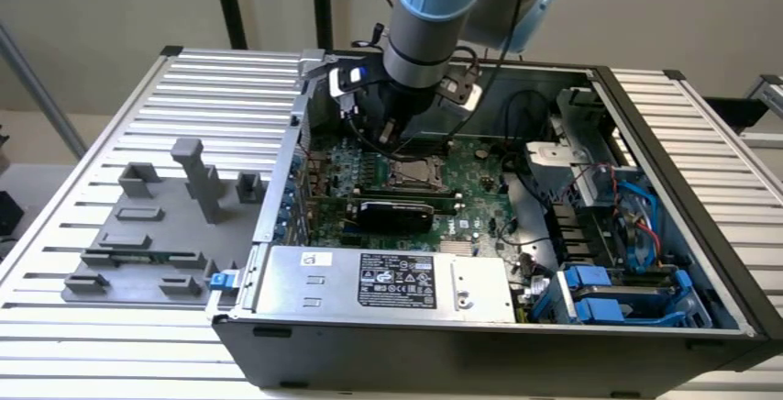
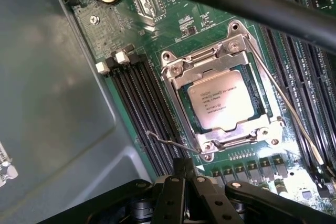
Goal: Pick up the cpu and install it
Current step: 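Install the first cpu locking lever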
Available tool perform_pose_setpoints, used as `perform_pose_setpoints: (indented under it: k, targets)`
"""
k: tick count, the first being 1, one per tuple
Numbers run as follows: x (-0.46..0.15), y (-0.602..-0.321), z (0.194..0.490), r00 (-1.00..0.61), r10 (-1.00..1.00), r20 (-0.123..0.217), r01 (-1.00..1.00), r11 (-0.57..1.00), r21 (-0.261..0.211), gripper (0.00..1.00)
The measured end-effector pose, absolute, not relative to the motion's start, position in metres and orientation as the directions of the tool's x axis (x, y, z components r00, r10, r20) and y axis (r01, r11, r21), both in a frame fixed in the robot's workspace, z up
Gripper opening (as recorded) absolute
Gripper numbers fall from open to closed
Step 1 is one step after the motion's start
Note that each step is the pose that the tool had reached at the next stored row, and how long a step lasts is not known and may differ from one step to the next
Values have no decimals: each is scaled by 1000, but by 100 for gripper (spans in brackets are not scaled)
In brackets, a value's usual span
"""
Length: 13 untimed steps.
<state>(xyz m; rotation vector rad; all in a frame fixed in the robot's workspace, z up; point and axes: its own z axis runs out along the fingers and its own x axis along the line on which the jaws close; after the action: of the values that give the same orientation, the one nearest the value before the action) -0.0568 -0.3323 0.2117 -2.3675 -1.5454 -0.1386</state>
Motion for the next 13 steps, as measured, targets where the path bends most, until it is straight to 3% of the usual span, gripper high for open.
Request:
perform_pose_setpoints:
  k: [13]
  targets:
    - [-48,-332,208,418,881,221,905,-380,-193,11]
